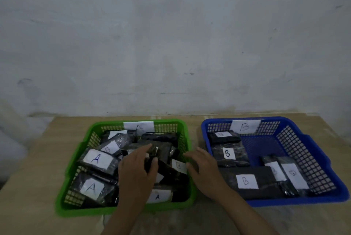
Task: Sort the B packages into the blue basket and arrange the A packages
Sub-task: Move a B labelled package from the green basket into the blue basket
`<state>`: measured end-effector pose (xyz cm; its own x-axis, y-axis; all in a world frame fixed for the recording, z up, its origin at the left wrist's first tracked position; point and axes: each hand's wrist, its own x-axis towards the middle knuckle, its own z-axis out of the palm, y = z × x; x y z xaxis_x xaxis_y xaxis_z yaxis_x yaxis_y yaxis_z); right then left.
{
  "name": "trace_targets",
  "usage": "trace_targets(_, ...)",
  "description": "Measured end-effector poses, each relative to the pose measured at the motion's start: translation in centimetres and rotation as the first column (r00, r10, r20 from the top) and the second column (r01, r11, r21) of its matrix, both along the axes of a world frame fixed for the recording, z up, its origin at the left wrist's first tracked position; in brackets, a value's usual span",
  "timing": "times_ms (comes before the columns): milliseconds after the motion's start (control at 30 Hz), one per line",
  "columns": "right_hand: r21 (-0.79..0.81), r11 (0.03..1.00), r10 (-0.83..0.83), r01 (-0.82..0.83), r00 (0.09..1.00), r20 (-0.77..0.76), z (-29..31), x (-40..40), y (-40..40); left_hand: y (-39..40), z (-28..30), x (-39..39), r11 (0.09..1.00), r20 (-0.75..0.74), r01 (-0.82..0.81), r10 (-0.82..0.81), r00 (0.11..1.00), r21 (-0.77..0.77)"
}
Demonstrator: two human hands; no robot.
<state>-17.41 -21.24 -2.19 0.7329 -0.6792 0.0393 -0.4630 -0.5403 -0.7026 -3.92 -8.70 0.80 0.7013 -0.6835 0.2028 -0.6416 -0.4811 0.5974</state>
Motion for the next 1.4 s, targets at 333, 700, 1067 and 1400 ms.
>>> trace_targets(333,-0.072,0.995,0.053,-0.063,0.99,-0.13,-1.2,3.1,2.2,2.0,-1.8,3.4,0.981,-0.156,0.192,-0.187,0.97,0.017)
trace_targets(700,0.558,0.82,-0.336,0.125,0.895,0.293,0.8,2.2,2.0,2.0,-0.8,3.3,0.971,-0.441,-0.044,-0.067,0.895,-0.236)
trace_targets(1067,0.497,0.834,-0.396,0.24,0.888,0.235,2.0,-2.2,0.4,-1.7,0.5,-0.6,0.94,-0.456,0.044,-0.205,0.866,-0.338)
trace_targets(1400,0.427,0.78,-0.592,0.457,0.76,0.268,2.8,-11.5,-4.9,-9.8,0.3,-8.0,0.9,-0.581,0.162,-0.389,0.715,-0.404)
